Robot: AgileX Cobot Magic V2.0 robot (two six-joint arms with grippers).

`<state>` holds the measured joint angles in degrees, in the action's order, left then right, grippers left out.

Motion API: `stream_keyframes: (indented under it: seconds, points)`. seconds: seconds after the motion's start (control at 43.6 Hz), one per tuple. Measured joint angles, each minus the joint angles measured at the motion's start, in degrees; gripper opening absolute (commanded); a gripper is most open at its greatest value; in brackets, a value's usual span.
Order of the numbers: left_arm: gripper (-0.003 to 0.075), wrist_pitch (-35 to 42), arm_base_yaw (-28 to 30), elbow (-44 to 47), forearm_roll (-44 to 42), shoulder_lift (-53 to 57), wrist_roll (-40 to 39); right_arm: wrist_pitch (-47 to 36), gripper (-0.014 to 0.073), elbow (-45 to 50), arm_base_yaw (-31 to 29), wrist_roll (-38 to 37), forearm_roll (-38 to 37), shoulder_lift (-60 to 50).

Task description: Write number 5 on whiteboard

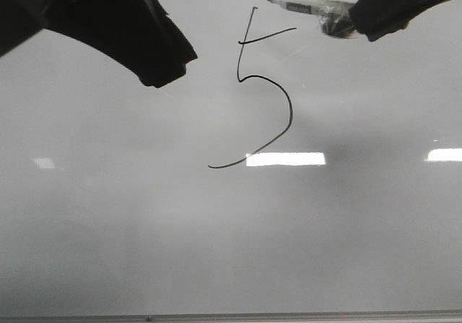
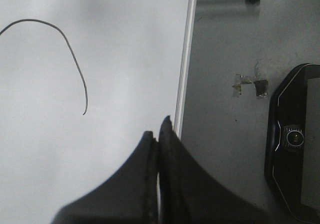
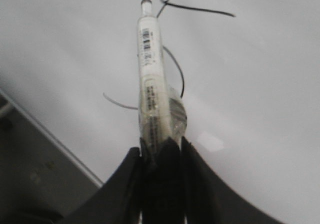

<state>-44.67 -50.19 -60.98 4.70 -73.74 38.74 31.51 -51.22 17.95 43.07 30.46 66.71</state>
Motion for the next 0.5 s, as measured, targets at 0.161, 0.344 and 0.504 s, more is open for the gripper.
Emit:
stream_keyframes:
  seconds: [0.161, 0.344, 0.504]
  points:
    - [0.0165, -3.75, 0.00, -1.59, 0.00, 0.00, 1.10, 8.04, -0.0059, 0.00, 5.32, 4.96, -7.42, -1.33]
    - [0.0517, -6.91, -1.64, -3.90, -0.36, 0.00, 1.45, 10.64, -0.0059, 0.00, 12.53, 5.68, -8.68, -1.33]
    - [0.0499, -6.91, -5.19, -4.13, -3.42, -0.28, 1.51, 10.76, -0.0059, 0.00, 17.55, 5.76, -8.73, -1.41]
